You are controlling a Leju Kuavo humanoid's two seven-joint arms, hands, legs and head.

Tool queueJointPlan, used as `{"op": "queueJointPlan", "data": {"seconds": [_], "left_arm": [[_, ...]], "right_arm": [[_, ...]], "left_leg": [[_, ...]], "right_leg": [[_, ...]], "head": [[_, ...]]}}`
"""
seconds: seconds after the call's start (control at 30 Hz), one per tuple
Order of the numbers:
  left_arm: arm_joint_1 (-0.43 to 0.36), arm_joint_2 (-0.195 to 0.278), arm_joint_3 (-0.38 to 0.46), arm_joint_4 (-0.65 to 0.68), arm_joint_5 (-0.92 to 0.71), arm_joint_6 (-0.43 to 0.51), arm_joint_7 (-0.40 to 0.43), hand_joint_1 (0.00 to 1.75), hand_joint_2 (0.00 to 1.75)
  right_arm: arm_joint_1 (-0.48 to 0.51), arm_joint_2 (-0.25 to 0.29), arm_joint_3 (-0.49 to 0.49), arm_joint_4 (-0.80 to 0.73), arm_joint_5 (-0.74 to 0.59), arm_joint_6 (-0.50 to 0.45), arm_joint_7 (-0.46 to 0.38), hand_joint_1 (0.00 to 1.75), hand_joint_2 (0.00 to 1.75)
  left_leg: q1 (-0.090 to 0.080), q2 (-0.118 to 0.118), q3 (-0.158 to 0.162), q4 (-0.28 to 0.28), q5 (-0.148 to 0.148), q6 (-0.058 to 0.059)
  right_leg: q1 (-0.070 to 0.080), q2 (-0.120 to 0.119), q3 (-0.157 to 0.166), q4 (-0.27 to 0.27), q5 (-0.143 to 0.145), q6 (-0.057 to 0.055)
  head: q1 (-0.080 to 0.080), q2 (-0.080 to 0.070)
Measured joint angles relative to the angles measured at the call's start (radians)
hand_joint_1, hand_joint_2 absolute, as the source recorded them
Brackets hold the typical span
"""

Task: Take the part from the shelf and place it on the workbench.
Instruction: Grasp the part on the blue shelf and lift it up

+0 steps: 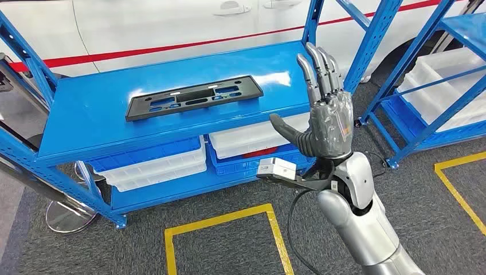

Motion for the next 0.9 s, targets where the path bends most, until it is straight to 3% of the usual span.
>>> {"op": "queueJointPlan", "data": {"seconds": [0.1,0.13,0.2,0.27,0.4,0.47,0.53,0.6,0.63,0.73,0.8,0.9], "left_arm": [[0.001,0.002,0.001,0.000,-0.002,-0.013,-0.006,0.00,0.00],[0.001,0.003,0.001,0.000,-0.002,-0.020,-0.008,0.00,0.00],[0.000,0.006,0.002,0.000,-0.005,-0.030,-0.010,0.00,0.00],[-0.003,0.008,0.002,0.000,-0.008,-0.038,-0.011,0.00,0.00],[-0.004,0.011,0.006,0.000,-0.002,-0.031,-0.007,0.00,0.00],[-0.005,0.012,0.011,0.000,0.001,-0.006,0.006,0.00,0.00],[-0.006,0.013,0.018,0.000,0.001,0.020,0.022,0.00,0.00],[-0.006,0.013,0.023,0.000,-0.001,0.035,0.031,0.00,0.00],[-0.006,0.013,0.024,0.000,-0.002,0.040,0.033,0.00,0.00],[-0.005,0.011,0.025,0.003,-0.005,0.047,0.034,0.00,0.00],[-0.004,0.009,0.025,0.006,-0.008,0.048,0.029,0.00,0.00],[-0.004,0.009,0.027,0.009,-0.012,0.048,0.016,0.00,0.00]], "right_arm": [[-0.003,0.016,0.043,0.056,0.058,0.005,0.021,0.00,1.75],[-0.006,0.026,0.066,0.089,0.084,0.002,0.031,0.00,1.75],[-0.017,0.050,0.113,0.163,0.123,-0.005,0.051,0.00,1.75],[-0.032,0.074,0.153,0.237,0.134,-0.008,0.062,0.00,1.75],[-0.064,0.124,0.197,0.375,0.021,0.038,0.034,0.00,1.75],[-0.086,0.154,0.211,0.452,-0.104,0.087,-0.008,0.00,1.75],[-0.107,0.185,0.231,0.542,-0.217,0.108,-0.048,0.00,1.75],[-0.117,0.213,0.259,0.621,-0.283,0.109,-0.072,0.00,1.75],[-0.120,0.224,0.272,0.650,-0.297,0.108,-0.078,0.00,1.75],[-0.143,0.260,0.310,0.722,-0.317,0.105,-0.088,0.00,1.75],[-0.162,0.282,0.336,0.764,-0.339,0.099,-0.090,0.00,1.75],[-0.181,0.317,0.372,0.815,-0.380,0.094,-0.092,0.00,1.75]], "left_leg": [[0.011,0.001,-0.030,0.035,0.017,-0.013],[0.015,0.001,-0.017,-0.004,0.050,-0.019],[0.022,0.003,0.041,-0.144,0.124,-0.029],[0.023,0.000,0.075,-0.224,0.151,-0.022],[0.018,-0.004,0.075,-0.231,0.154,0.012],[0.018,-0.003,0.075,-0.236,0.157,0.025],[0.012,-0.002,0.074,-0.235,0.157,0.031],[0.005,-0.003,0.073,-0.235,0.157,0.034],[0.002,-0.005,0.074,-0.235,0.157,0.035],[-0.006,-0.008,0.077,-0.236,0.156,0.035],[-0.005,-0.006,0.076,-0.238,0.156,0.029],[-0.004,-0.002,0.077,-0.240,0.154,0.013]], "right_leg": [[-0.004,0.001,0.002,0.002,-0.003,0.004],[-0.008,0.002,0.003,0.005,-0.006,0.009],[-0.013,0.004,0.004,0.016,-0.015,0.023],[-0.011,0.005,0.002,0.024,-0.021,0.037],[-0.014,0.005,-0.004,0.037,-0.030,0.057],[-0.014,0.005,-0.040,0.116,-0.077,0.061],[-0.012,0.005,-0.107,0.253,-0.136,0.059],[-0.009,0.005,-0.146,0.323,-0.148,0.053],[-0.006,0.005,-0.138,0.302,-0.126,0.047],[0.010,0.005,-0.047,0.105,-0.032,0.014],[0.019,0.004,-0.016,0.034,-0.016,0.002],[0.018,0.005,-0.009,0.016,-0.011,-0.001]], "head": [[0.000,0.000],[0.000,0.000],[0.000,0.000],[0.001,0.000],[0.001,0.000],[0.001,0.000],[0.002,0.000],[0.002,0.000],[0.002,0.000],[0.001,0.000],[0.000,0.000],[0.000,0.000]]}}
